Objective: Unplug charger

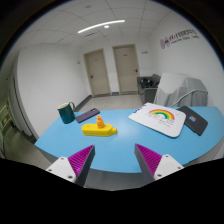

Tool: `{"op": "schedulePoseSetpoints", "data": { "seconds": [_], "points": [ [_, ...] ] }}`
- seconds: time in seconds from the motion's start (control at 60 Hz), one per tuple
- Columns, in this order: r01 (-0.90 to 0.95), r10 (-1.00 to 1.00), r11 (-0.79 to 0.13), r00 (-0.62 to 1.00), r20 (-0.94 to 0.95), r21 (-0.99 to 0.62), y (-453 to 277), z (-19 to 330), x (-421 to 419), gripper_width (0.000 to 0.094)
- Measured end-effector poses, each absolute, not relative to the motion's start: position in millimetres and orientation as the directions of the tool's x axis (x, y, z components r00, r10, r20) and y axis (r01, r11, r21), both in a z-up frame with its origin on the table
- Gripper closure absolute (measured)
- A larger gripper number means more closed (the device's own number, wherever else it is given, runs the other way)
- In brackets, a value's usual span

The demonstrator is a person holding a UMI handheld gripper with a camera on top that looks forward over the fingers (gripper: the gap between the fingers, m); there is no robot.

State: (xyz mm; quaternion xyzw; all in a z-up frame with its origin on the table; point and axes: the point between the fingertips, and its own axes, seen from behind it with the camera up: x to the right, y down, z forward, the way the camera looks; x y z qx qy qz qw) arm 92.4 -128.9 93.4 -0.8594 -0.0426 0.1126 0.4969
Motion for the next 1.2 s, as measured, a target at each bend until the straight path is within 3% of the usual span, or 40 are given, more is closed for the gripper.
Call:
{"op": "schedulePoseSetpoints", "data": {
  "seconds": [0.317,0.383,0.483,0.567,0.6,0.683,0.8,0.85,0.917,1.033,1.1,1.2],
  "points": [
    [-0.019,0.106,-0.479,0.991,-0.08,-0.877,29,55,-4,0.0122],
    [-0.023,0.073,-0.48,0.995,-0.066,-0.877,57,43,-9,0.0163],
    [-0.041,0.035,-0.502,0.997,-0.067,-0.864,76,25,-12,0.0332],
    [0.0,0.002,-0.48,1.0,-0.001,-0.877,84,22,-3,0.0706],
    [-0.019,-0.015,-0.475,1.0,-0.014,-0.88,84,23,-3,0.0725],
    [-0.054,-0.055,-0.48,0.998,-0.032,-0.876,87,22,-1,0.0872],
    [-0.041,-0.07,-0.506,0.997,-0.006,-0.861,89,22,1,0.0898],
    [-0.021,-0.065,-0.483,0.998,0.012,-0.875,90,40,1,0.0896],
    [0.008,-0.018,-0.388,1.0,0.017,-0.922,94,96,-10,0.0896],
    [0.028,-0.038,-0.3,0.998,0.041,-0.954,90,173,14,0.0894],
    [0.024,-0.057,-0.293,0.997,0.042,-0.956,80,194,37,0.0894],
    [0.008,-0.084,-0.338,0.996,0.038,-0.941,65,186,76,0.0894]
  ]
}}
